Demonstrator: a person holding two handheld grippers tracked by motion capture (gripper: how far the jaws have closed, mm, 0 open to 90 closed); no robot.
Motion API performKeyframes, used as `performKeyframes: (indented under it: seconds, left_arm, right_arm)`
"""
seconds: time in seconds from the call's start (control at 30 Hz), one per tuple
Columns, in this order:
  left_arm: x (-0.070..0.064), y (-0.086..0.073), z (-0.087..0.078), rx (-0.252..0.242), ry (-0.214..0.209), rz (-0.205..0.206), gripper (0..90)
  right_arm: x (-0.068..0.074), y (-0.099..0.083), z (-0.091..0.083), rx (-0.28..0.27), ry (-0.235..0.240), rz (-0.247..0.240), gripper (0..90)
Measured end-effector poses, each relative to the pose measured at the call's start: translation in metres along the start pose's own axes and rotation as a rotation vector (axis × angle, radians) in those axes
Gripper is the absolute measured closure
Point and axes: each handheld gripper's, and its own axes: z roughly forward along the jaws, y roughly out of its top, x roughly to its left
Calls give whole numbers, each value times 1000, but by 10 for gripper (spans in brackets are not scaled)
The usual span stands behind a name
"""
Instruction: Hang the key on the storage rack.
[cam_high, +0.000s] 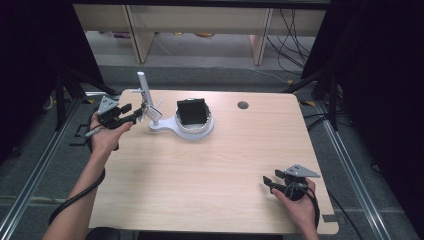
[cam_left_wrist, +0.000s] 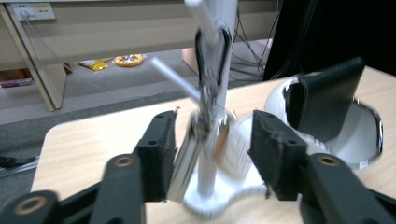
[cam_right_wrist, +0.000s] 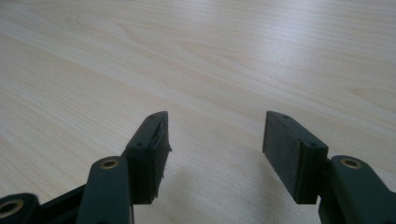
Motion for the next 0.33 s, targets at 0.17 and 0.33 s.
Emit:
performKeyframes:
  seconds: [0.17, 0.33]
  left_arm:
    - [-10, -50, -30, 25, 31, -12, 361]
    - [-28, -108, -64, 34, 52, -41, 348]
  right_arm:
    - [4, -1, -1, 6, -1, 44, 423]
    - [0, -1, 0, -14, -3, -2, 424]
